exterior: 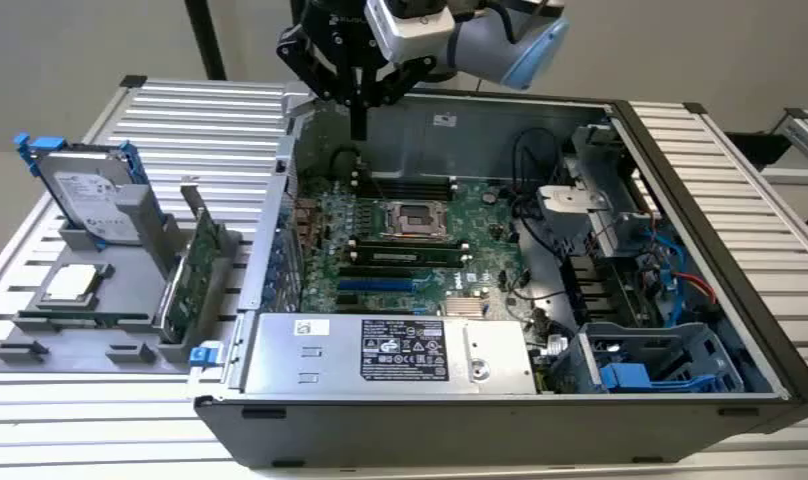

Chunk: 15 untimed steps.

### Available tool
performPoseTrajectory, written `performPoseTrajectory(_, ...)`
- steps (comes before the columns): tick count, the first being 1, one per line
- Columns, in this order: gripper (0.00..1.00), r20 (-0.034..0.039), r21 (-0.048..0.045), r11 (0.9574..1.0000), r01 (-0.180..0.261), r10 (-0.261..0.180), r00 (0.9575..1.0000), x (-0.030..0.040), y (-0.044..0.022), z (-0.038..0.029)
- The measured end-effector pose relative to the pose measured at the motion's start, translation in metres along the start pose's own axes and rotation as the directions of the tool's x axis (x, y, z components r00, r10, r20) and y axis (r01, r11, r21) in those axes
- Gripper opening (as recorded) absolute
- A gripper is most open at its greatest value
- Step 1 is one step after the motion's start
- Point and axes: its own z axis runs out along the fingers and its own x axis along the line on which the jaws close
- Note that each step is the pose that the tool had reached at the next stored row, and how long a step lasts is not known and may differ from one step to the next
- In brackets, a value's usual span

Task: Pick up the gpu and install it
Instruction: 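Reach for the gpu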

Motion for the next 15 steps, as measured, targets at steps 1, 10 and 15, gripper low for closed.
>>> performPoseTrajectory(1, 0.00, 0.0000, 0.0000, 1.0000, 0.000, 0.000, 1.0000, 0.0000, 0.0000, 0.0000)
performPoseTrajectory(10, 0.00, 0.0000, 0.0000, 1.0000, 0.000, 0.000, 1.0000, 0.0000, 0.0000, 0.0000)
performPoseTrajectory(15, 0.00, 0.0000, 0.0001, 1.0000, 0.000, 0.000, 1.0000, 0.0013, -0.0001, 0.0000)
